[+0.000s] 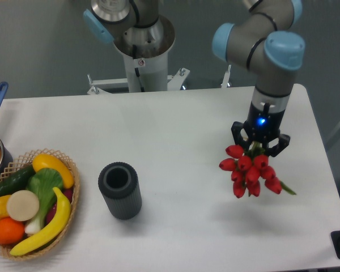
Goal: Place the flowers on the table
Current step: 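Lift the red tulip bouquet with the gripper and carry it over the table, then lower the tulip bouquet toward the table beside the grey cylinder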
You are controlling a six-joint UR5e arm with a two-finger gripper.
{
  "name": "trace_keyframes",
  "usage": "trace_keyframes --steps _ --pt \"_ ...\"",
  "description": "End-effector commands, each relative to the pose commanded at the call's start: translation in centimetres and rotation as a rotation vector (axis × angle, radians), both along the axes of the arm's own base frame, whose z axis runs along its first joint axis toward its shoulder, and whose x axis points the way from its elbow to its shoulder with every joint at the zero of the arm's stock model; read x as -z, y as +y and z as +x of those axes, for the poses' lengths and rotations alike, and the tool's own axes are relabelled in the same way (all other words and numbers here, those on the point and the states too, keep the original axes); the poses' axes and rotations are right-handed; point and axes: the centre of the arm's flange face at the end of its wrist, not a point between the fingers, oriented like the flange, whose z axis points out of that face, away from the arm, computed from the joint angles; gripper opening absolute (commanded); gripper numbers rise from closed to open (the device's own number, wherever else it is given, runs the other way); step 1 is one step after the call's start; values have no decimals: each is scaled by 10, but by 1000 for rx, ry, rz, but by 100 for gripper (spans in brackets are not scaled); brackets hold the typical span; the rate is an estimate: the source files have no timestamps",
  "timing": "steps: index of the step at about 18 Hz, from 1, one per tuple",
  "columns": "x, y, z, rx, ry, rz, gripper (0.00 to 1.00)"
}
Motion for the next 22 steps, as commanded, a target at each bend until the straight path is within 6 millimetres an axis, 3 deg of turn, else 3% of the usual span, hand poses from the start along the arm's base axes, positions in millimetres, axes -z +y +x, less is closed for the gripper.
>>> trace_keyframes --steps 5,22 --pt "39 17 3 22 -57 -21 43" --pt "79 41 5 27 -113 -40 47"
